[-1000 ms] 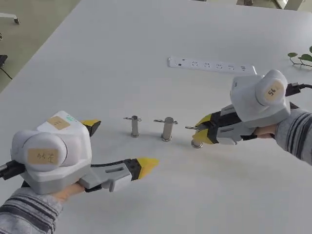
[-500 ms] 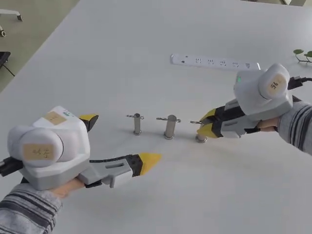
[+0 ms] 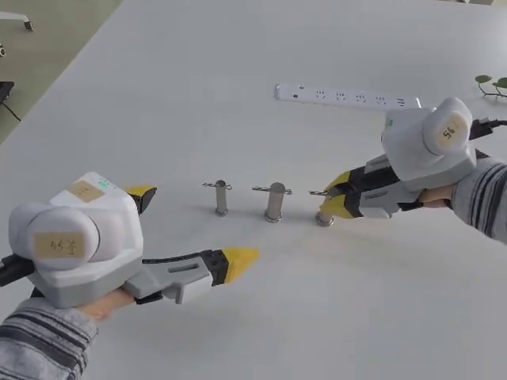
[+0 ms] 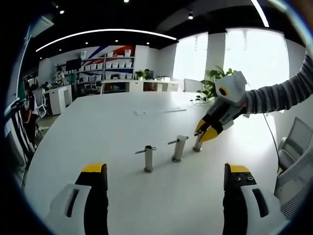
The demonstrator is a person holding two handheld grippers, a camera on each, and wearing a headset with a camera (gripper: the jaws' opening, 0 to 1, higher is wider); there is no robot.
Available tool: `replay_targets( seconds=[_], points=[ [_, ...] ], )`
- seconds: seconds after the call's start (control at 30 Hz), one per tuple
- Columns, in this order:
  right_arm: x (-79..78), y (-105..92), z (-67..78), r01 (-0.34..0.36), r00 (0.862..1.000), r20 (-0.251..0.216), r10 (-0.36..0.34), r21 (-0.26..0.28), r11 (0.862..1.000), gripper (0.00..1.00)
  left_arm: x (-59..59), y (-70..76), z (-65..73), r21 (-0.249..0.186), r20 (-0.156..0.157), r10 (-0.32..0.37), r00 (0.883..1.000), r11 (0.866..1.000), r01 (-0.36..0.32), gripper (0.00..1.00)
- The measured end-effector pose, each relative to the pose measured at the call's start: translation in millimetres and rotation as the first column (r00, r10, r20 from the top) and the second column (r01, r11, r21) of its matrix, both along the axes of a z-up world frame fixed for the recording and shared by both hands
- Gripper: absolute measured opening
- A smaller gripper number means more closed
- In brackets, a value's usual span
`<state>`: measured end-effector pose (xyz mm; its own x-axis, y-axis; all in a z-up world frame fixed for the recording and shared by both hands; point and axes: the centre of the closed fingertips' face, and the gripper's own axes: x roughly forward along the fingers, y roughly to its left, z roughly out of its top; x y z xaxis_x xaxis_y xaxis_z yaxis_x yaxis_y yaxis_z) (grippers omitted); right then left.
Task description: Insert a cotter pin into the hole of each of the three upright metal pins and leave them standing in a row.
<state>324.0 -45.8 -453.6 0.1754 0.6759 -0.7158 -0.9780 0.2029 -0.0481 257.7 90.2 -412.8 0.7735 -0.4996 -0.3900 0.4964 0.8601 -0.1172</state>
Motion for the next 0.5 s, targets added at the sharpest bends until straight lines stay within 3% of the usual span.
replay_targets(
  seconds=[0.17, 0.23, 0.4, 0.5],
  points=[
    [-0.8, -1.3, -6.0, -0.017, 1.000, 0.024, 0.018, -0.031, 0.999, 0.11, 0.4, 0.3, -0.6, 0.001, -0.004, 0.000, 1.000, 1.000, 0.000, 0.99],
    [-2.2, 0.3, -4.0, -0.016, 0.999, 0.037, 0.017, -0.012, 1.000, 0.13, 0.6, 1.5, -0.8, 0.001, -0.006, 0.003, 1.000, 1.000, -0.003, 0.99],
    [-0.5, -5.5, -0.8, 0.027, 0.998, 0.060, -0.026, -0.013, 1.000, 0.27, 1.3, 4.8, -0.8, -0.006, -0.016, 0.014, 1.000, 1.000, -0.015, 0.99],
    [-2.0, -11.9, 5.8, 0.096, 0.994, 0.044, -0.096, 0.009, 0.995, 0.30, 1.0, 5.9, 0.4, -0.006, -0.020, 0.014, 1.000, 1.000, -0.014, 0.99]
  ],
)
